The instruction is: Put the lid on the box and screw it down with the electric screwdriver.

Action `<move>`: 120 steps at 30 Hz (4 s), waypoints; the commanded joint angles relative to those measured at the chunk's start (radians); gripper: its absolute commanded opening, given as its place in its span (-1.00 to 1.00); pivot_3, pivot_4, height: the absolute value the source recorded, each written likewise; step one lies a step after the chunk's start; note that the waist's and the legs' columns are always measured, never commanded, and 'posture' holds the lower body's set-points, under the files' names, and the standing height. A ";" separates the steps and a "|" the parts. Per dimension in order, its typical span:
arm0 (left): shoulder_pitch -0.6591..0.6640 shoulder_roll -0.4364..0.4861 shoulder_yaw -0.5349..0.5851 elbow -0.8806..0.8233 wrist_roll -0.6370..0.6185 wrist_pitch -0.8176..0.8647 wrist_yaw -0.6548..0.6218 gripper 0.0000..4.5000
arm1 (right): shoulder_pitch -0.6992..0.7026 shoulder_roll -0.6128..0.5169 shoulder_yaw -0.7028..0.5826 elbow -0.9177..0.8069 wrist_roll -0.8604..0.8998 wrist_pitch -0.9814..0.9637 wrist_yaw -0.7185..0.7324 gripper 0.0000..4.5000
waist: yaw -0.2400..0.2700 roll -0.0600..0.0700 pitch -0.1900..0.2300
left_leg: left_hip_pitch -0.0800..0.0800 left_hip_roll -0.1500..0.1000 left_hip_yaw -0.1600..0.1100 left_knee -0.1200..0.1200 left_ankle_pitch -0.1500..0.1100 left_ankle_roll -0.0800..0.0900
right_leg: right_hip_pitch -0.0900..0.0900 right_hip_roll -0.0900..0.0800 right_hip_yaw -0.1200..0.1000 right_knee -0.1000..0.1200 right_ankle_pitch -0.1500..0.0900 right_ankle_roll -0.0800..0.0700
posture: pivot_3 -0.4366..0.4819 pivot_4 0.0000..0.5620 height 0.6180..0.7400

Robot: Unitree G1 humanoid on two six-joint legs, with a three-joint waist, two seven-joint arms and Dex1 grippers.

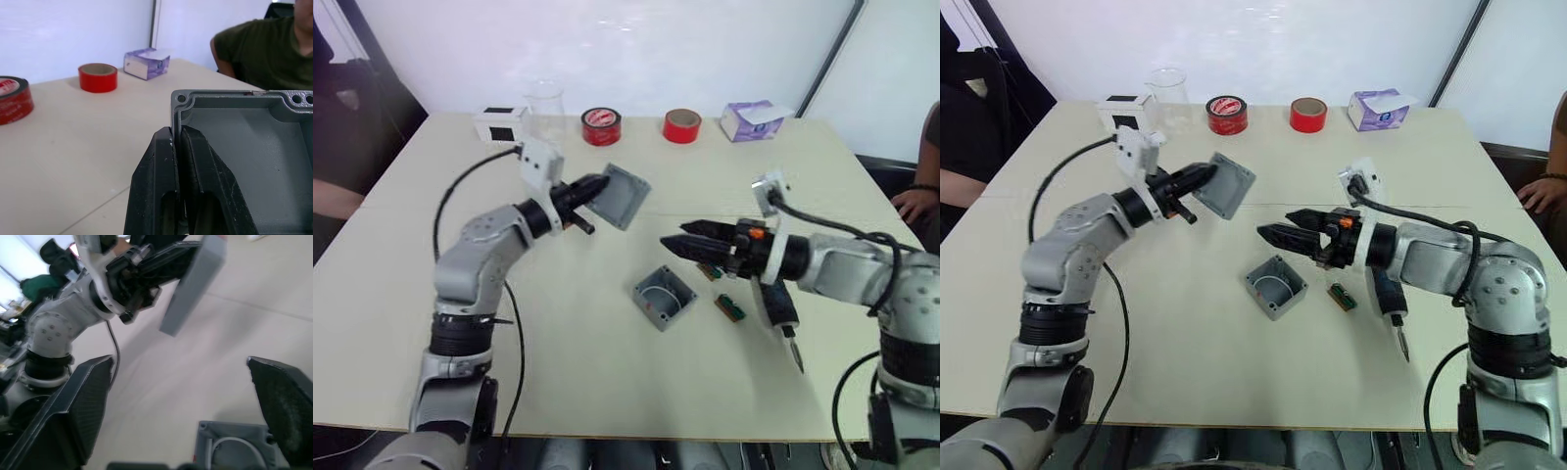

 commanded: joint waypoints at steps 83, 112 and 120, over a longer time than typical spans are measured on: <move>-0.188 0.545 -0.215 0.195 -0.125 0.107 -0.968 0.99 | 0.540 -0.072 0.254 0.102 -2.594 -1.857 -0.244 -0.92 | -0.004 0.000 0.002 | -0.001 -0.001 0.005 0.000 0.001 -0.002 | -0.003 0.005 0.002 0.001 -0.004 -0.003 | -0.05 -0.47 1.00; -0.176 0.530 -0.205 0.170 -0.122 0.108 -0.920 0.99 | 0.581 -0.146 0.325 0.192 -2.614 -1.838 -0.384 -0.92 | -0.004 0.000 0.002 | 0.001 -0.001 0.005 0.000 0.001 -0.002 | -0.002 0.005 0.002 0.002 -0.004 -0.003 | -0.05 -0.47 1.00; -0.170 0.530 -0.199 0.160 -0.126 0.111 -0.909 0.99 | 0.577 -0.150 0.345 0.201 -2.627 -1.830 -0.402 -0.92 | -0.004 0.000 0.002 | 0.001 -0.001 0.005 0.000 0.001 -0.002 | -0.002 0.005 0.002 0.002 -0.004 -0.003 | -0.05 -0.47 1.00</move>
